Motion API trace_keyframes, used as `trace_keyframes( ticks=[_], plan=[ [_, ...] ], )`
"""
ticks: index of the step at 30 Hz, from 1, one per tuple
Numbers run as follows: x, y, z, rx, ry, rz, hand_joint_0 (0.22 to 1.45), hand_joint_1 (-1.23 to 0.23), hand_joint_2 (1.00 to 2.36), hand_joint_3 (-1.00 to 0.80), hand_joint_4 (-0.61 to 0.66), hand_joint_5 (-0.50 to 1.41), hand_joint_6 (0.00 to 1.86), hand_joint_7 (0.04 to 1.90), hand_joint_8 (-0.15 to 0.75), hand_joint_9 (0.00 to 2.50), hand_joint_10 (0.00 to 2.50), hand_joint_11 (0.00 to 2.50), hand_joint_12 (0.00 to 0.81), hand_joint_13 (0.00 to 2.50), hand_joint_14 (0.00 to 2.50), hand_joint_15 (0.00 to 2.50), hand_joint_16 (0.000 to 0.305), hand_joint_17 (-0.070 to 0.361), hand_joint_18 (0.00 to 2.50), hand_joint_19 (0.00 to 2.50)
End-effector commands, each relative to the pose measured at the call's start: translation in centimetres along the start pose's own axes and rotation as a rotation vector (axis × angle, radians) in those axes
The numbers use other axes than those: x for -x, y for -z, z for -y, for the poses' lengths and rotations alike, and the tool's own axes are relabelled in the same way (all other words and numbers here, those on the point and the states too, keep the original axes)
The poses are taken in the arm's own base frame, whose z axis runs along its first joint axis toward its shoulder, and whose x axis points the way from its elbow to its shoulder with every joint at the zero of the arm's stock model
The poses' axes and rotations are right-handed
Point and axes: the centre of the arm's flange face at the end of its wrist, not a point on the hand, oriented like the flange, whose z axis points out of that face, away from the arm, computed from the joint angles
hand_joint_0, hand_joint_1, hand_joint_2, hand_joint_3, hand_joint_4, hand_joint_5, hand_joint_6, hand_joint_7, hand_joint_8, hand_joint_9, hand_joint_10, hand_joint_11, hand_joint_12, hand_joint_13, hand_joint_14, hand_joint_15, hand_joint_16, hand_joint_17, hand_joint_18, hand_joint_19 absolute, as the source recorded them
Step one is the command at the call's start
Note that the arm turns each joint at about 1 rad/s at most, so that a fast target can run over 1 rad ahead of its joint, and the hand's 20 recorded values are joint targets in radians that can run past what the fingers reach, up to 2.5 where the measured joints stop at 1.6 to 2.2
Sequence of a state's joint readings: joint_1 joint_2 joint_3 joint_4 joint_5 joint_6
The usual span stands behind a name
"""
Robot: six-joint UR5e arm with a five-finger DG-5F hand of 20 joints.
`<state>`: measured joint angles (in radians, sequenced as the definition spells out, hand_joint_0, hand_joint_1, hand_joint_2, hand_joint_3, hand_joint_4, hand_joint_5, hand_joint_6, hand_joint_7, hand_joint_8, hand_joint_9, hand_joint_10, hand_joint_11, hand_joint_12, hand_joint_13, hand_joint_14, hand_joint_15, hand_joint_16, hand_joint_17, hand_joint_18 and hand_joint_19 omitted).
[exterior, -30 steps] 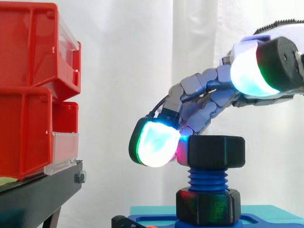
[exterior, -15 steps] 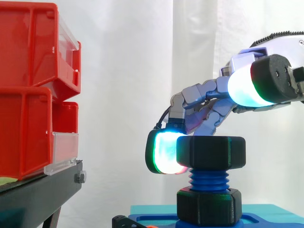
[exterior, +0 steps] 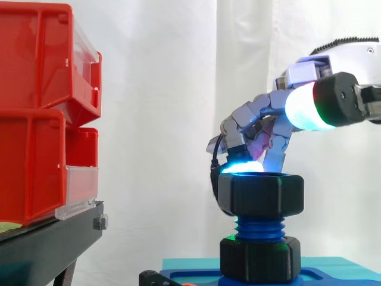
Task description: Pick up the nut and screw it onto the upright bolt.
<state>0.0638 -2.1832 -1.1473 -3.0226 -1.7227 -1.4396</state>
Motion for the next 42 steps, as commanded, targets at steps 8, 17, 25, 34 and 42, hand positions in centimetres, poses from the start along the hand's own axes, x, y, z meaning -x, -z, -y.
trace_keyframes(
  ticks=[8,17,25,34,42],
  plan=[
    [3.7,0.5,1.5,-0.007,0.047,-0.003,0.50,-0.14,1.00,-0.50,0.23,-0.03,0.50,1.26,0.306,1.11,0.00,0.00,0.241,0.69,0.00,0.00,0.015,0.033,0.25,0.00],
    [4.6,0.1,0.7,0.001,0.052,0.018,0.49,-0.13,1.00,-0.50,0.28,-0.09,0.50,0.88,0.297,1.02,0.00,0.00,0.269,0.67,0.00,0.00,0.020,0.045,0.23,0.00],
    [4.5,-1.0,-1.1,0.020,0.053,0.046,0.49,-0.11,1.00,-0.50,0.28,-0.08,0.50,0.88,0.297,1.00,0.00,0.00,0.278,0.65,0.00,0.00,0.022,0.048,0.22,0.00],
    [3.8,-2.0,-3.7,0.021,0.030,0.052,0.49,-0.09,1.00,-0.50,0.29,-0.07,0.50,0.92,0.297,0.98,0.00,0.00,0.289,0.62,0.00,0.00,0.024,0.054,0.20,0.00],
    [2.6,-2.1,-4.1,0.027,0.013,0.048,0.48,-0.08,1.00,-0.50,0.28,-0.07,0.50,0.91,0.293,0.95,0.00,0.00,0.300,0.59,0.00,0.00,0.027,0.060,0.17,0.00]
  ],
)
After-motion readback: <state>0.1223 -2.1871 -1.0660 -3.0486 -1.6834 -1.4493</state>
